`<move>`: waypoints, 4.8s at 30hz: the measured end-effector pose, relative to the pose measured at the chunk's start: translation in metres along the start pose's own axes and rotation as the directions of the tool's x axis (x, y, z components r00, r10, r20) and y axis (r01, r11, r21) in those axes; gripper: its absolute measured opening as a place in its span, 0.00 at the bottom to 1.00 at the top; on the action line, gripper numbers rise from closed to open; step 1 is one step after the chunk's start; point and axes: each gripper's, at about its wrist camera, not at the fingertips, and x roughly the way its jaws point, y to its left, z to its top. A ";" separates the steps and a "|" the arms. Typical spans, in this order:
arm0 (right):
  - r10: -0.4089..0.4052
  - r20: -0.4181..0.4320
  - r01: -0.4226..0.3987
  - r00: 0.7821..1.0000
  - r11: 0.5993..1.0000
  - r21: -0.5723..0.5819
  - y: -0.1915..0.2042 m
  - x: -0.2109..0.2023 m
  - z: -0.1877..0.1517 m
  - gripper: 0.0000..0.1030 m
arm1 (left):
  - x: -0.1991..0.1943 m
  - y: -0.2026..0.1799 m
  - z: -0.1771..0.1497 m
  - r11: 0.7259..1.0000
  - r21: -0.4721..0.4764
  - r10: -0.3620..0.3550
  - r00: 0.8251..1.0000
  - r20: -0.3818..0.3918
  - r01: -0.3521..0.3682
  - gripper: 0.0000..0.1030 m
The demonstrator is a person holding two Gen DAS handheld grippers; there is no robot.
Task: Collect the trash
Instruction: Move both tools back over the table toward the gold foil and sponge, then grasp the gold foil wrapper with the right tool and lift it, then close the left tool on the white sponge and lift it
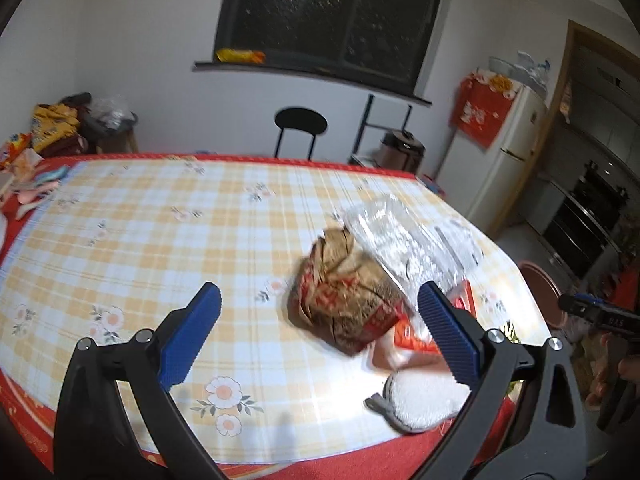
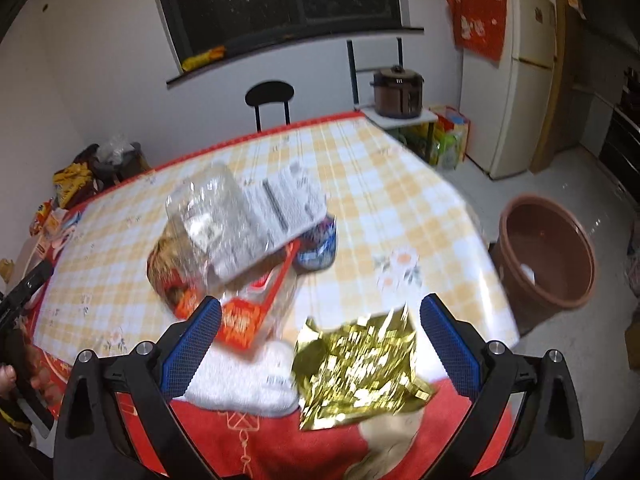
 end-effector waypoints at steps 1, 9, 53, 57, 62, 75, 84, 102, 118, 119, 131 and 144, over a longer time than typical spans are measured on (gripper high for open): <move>-0.001 -0.020 0.001 1.000 1.000 -0.002 0.003 0.003 -0.007 0.95 | 0.005 0.001 -0.003 1.000 -0.008 -0.010 1.000 -0.019 0.010 0.94; -0.064 -0.146 0.054 0.987 0.996 -0.074 0.006 0.027 -0.046 0.95 | 0.035 -0.007 -0.024 0.992 -0.055 -0.116 0.986 -0.121 0.110 0.94; -0.234 -0.320 0.107 0.918 0.923 -0.369 0.014 0.100 -0.093 0.57 | 0.083 -0.028 -0.074 0.975 -0.099 -0.220 0.909 -0.354 0.197 0.93; -0.207 -0.310 0.093 0.928 0.934 -0.345 0.014 0.092 -0.087 0.33 | 0.089 -0.032 -0.078 0.972 -0.089 -0.235 0.897 -0.375 0.217 0.93; -0.139 -0.269 0.063 0.953 0.960 -0.273 0.012 0.070 -0.070 0.15 | 0.099 -0.046 -0.086 0.966 -0.028 -0.243 0.875 -0.419 0.256 0.93; 0.170 -0.143 -0.155 0.975 0.982 0.109 -0.011 0.001 -0.023 0.09 | 0.108 -0.072 -0.093 0.949 -0.024 -0.291 0.840 -0.459 0.315 0.93; 0.182 -0.159 -0.126 0.970 0.942 0.312 -0.051 0.013 -0.037 0.09 | 0.116 -0.084 -0.096 0.947 -0.014 -0.288 0.827 -0.482 0.322 0.94; 0.211 -0.213 -0.163 0.954 0.961 0.224 -0.029 0.030 -0.041 0.16 | 0.127 -0.082 -0.102 0.950 -0.032 -0.285 0.815 -0.505 0.312 0.93; 0.209 -0.211 -0.169 0.955 0.967 0.192 -0.019 0.027 -0.035 0.09 | 0.130 -0.067 -0.105 0.946 -0.036 -0.293 0.802 -0.521 0.323 0.85; 0.211 -0.213 -0.171 0.954 0.967 0.192 -0.018 0.027 -0.036 0.09 | 0.129 -0.070 -0.104 0.944 -0.002 -0.282 0.806 -0.520 0.329 0.85; 0.200 -0.201 -0.165 0.959 0.970 0.181 -0.014 0.022 -0.032 0.09 | 0.147 -0.136 -0.117 0.733 0.445 -0.205 0.792 -0.575 0.514 0.93; 0.189 -0.186 -0.146 0.964 0.964 0.222 -0.027 0.014 -0.040 0.09 | 0.168 -0.167 -0.120 0.640 0.545 -0.161 0.789 -0.593 0.541 0.94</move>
